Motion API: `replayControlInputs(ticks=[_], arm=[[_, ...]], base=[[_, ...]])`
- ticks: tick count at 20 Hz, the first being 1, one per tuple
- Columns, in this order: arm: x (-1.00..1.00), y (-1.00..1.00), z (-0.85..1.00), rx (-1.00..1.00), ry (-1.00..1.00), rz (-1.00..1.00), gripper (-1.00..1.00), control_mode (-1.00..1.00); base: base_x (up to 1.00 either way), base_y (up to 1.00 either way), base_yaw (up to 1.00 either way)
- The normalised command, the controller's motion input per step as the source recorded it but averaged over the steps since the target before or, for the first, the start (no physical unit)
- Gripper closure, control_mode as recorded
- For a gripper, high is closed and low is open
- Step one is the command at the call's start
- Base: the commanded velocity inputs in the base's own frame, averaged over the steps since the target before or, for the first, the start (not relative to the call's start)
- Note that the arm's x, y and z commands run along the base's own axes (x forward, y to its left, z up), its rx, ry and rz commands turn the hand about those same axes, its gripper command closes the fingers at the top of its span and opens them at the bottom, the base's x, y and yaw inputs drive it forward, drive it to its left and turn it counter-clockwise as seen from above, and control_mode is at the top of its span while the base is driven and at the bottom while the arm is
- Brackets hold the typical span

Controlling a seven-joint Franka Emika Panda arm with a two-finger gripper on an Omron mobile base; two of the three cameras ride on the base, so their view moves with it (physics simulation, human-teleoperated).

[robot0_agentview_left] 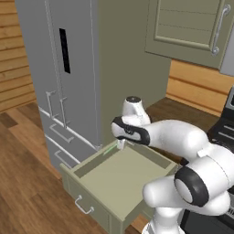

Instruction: Take a straw from the drawer in front and place it inside the glass cup on the dining counter.

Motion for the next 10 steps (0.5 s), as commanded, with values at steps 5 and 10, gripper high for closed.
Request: replayControlInputs(ticks=[5, 10], arm=[[-0.16, 0.00, 1.00, -0.10, 0.15, -0.09, 1.00, -1.00], [-0.35, -0.06, 0.93, -0.05, 0.11, -0.07, 1.00, -1.00]], base=[[0.00, 0.00, 0.00], [0.00, 0.00, 0.00]])
